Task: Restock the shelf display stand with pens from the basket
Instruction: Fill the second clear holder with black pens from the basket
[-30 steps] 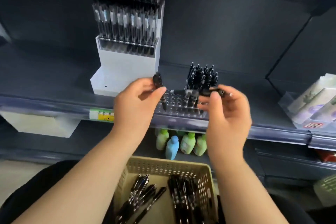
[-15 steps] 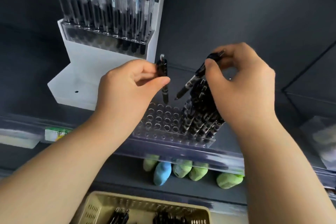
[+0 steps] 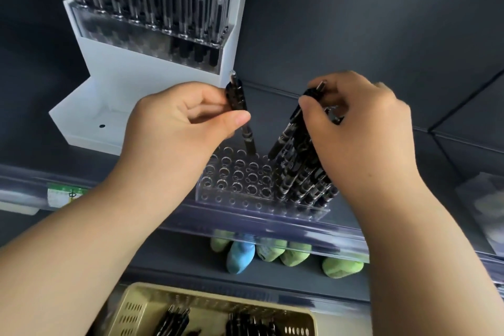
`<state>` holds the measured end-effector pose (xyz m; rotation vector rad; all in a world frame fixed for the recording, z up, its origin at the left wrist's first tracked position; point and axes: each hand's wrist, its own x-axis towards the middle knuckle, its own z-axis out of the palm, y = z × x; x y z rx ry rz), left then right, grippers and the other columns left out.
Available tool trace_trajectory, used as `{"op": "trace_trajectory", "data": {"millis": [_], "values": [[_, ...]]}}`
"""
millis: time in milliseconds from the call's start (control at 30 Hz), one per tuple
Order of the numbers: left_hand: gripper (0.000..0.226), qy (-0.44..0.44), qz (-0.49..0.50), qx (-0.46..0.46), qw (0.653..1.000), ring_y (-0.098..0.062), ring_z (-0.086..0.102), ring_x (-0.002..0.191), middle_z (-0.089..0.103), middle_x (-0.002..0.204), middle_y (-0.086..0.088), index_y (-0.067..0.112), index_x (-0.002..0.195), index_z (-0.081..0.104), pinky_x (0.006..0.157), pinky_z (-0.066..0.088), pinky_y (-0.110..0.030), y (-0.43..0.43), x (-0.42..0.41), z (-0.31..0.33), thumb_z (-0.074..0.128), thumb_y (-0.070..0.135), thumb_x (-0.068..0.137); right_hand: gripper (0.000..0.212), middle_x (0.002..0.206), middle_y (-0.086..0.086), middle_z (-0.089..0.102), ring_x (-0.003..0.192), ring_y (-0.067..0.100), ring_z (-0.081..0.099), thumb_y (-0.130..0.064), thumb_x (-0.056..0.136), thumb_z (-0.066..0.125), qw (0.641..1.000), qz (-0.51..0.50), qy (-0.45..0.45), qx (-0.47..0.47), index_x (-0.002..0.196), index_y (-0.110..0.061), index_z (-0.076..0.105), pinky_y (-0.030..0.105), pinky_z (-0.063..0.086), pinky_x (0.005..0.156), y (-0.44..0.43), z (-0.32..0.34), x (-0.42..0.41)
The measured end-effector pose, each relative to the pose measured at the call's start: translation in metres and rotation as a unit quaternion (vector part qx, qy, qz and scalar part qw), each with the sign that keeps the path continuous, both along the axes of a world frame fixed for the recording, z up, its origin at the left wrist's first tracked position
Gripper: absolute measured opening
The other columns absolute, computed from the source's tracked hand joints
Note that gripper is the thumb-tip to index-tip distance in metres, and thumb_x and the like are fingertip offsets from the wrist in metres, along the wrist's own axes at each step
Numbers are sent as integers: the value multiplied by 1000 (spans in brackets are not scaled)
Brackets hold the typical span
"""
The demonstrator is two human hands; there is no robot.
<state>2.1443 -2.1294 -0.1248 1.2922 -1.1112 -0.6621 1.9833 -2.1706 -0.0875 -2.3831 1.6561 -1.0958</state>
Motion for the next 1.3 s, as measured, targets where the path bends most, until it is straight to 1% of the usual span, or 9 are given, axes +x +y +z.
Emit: {"op": "trace_trajectory", "data": {"millis": [167,300,400,533,667,833,1000,1167,1300], "values": [[10,12,-3,5,1000,-10,71,77,73,79,11,28,77,71,82,55,-36,0,-1,-3,76,23,71,21,79,-19,55,95,21,54,-32,89,57,1000,-11,-2,4,107,-26,67,48,43,90,1,0,-1],[14,4,0,12,1000,-10,71,79,74,82,10,25,83,72,83,55,-36,-1,1,-2,77,25,70,7,70,-27,54,87,16,60,-31,84,64,998,-12,-34,42,91,-33,62,46,46,88,2,4,-2],[14,7,6,15,1000,-9,71,78,74,81,10,25,83,72,83,55,-37,0,1,-1,77,24,70,7,67,-26,56,85,13,61,-30,83,66,997,-14,-33,62,83,-34,60,45,46,89,4,6,-1],[15,12,4,18,1000,-9,70,80,74,82,9,23,85,72,83,55,-37,0,0,0,77,23,71,17,69,-24,57,87,20,60,-29,86,61,997,-20,-10,74,72,-38,58,46,46,88,7,7,4],[13,-7,0,15,1000,-2,69,79,73,81,14,26,84,72,83,55,-29,2,-3,2,75,23,72,23,76,-17,59,92,23,57,-28,85,60,996,-38,-13,83,65,-38,62,46,46,87,4,5,6],[13,-27,-8,12,1000,5,67,78,72,81,19,30,84,71,79,52,-15,5,-5,2,74,24,72,18,92,-6,67,96,25,57,-30,84,58,994,-65,-16,86,71,-35,69,45,48,84,-3,3,5],[12,-34,-5,12,999,7,66,77,71,81,22,33,80,70,77,51,-12,5,-5,2,75,25,72,17,100,-8,61,108,21,47,-31,89,59,992,-76,26,101,82,-38,72,38,38,92,-6,8,3],[12,-28,-7,11,1000,8,66,76,71,79,21,32,79,70,76,50,-10,4,-5,1,75,23,73,16,109,-6,57,111,21,40,-33,91,57,989,-80,64,107,91,-41,71,33,26,86,-8,9,5],[15,-38,-13,8,999,9,65,75,70,80,23,34,78,69,72,47,-5,5,-7,0,75,21,73,18,109,-5,59,111,21,41,-31,91,56,992,-57,57,101,94,-39,72,38,37,95,-8,6,9]]}}
